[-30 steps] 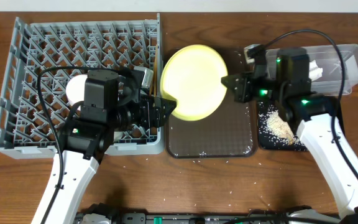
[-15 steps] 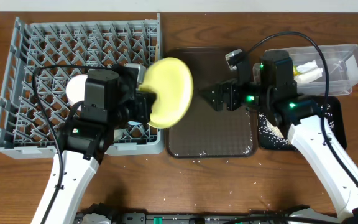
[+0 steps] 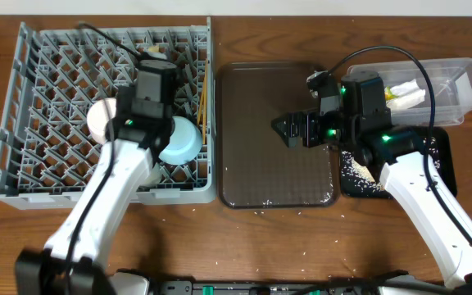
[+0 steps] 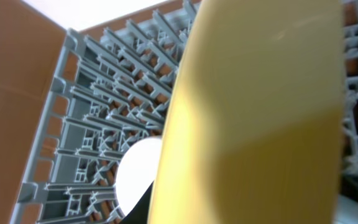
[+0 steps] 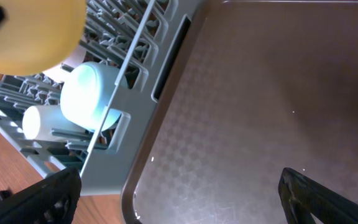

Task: Sort waste into correct bins and load items into the dishwasher
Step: 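Carry the yellow plate toward the rack with the left gripper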

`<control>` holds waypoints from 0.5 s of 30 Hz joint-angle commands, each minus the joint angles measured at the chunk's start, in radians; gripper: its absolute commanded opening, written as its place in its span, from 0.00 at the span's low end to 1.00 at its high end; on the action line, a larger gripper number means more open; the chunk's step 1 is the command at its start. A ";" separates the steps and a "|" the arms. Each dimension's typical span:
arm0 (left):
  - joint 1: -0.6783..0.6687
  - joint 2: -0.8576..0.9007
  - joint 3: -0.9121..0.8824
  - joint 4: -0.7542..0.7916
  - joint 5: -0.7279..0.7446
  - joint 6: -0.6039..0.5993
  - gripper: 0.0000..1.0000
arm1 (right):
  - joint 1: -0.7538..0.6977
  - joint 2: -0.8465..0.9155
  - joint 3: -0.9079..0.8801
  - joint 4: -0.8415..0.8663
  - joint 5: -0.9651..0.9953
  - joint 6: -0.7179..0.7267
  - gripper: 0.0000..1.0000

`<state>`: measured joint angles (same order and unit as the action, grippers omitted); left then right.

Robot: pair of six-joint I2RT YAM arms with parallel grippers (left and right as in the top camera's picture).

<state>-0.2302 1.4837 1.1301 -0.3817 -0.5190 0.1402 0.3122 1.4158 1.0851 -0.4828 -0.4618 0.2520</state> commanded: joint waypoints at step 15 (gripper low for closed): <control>-0.090 -0.069 0.013 0.013 -0.049 0.000 0.64 | -0.010 -0.006 0.005 -0.034 0.010 -0.006 0.99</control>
<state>-0.2638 1.5295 1.1301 -0.3588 -0.5541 0.1539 0.3122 1.4158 1.0851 -0.5117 -0.4541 0.2520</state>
